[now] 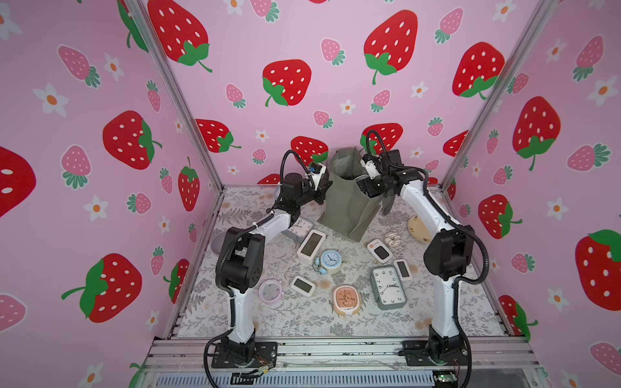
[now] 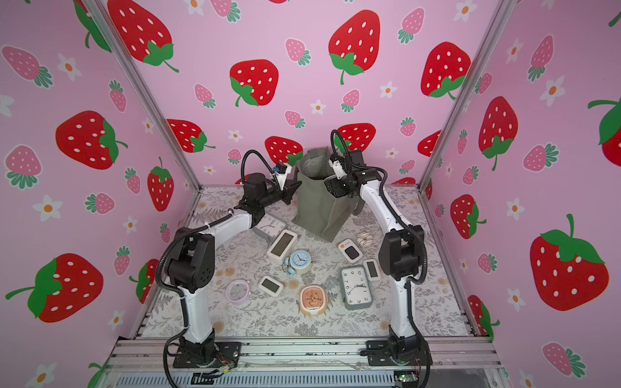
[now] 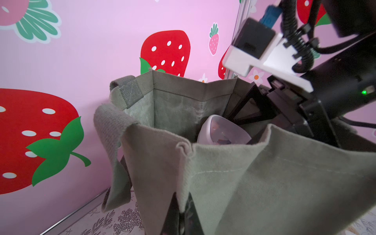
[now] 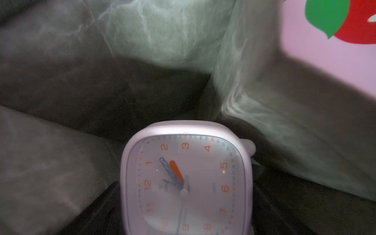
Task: Put the alarm clock into the canvas bag
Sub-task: Place the alarm at the canvas bag.
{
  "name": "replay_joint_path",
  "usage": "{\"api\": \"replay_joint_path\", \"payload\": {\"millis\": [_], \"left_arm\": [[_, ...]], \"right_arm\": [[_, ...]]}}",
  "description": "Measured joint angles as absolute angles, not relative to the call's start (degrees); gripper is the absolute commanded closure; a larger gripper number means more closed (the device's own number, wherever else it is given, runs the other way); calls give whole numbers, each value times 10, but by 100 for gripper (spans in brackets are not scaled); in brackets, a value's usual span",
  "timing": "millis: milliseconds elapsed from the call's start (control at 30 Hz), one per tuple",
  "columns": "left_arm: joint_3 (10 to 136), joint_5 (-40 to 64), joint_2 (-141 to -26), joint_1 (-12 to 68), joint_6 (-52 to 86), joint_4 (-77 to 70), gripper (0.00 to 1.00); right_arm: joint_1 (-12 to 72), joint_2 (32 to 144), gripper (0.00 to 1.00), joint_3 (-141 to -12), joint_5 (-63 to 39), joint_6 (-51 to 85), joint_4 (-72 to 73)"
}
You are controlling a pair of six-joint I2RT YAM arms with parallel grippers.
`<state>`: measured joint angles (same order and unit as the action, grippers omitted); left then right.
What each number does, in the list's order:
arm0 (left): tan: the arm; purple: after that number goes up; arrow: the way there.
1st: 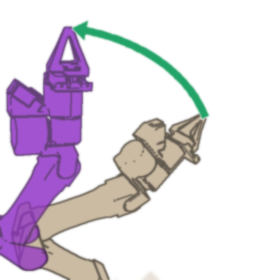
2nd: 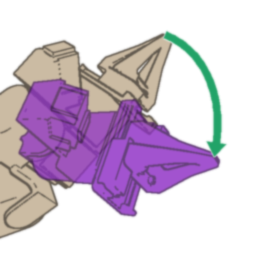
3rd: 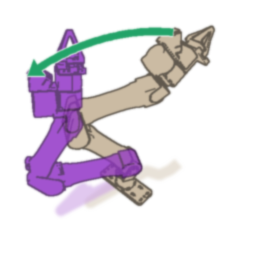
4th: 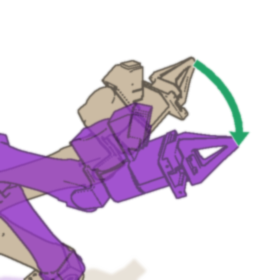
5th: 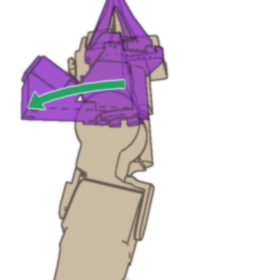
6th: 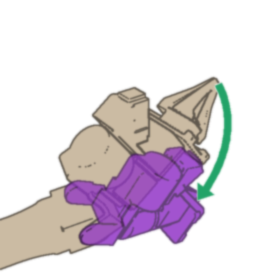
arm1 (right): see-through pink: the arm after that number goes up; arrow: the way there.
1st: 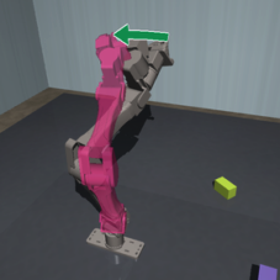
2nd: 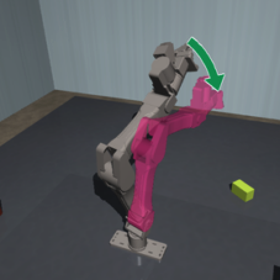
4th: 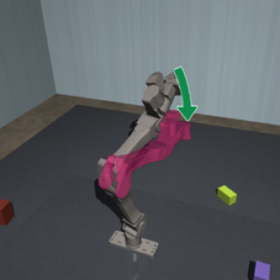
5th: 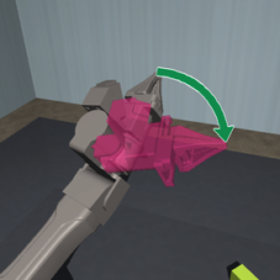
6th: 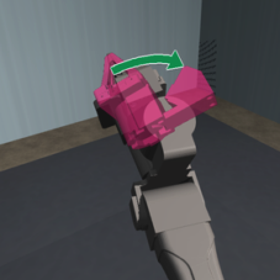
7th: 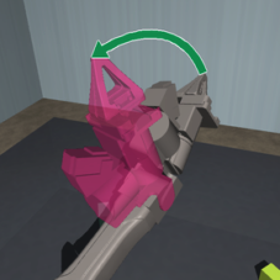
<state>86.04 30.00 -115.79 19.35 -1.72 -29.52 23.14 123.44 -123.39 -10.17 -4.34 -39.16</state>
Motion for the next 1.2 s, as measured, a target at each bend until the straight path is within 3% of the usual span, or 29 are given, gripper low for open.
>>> {"api": "replay_joint_path", "payload": {"millis": [300,667,767,833,1200], "left_arm": [[857,324,-1158,193,-17,-300,100],[857,336,-1160,194,-18,-306,100],[857,336,-1160,194,-19,-306,100],[857,335,-1160,194,-20,-306,100],[857,333,-1160,193,-21,-307,100]], "right_arm": [[240,1255,23,-1217,-114,-75,-411],[242,1355,23,-1258,-110,-89,-425],[242,1360,17,-1265,-109,-89,-425],[242,1360,0,-1265,-109,-89,-425],[249,1334,0,-1246,-100,-83,-423]]}}
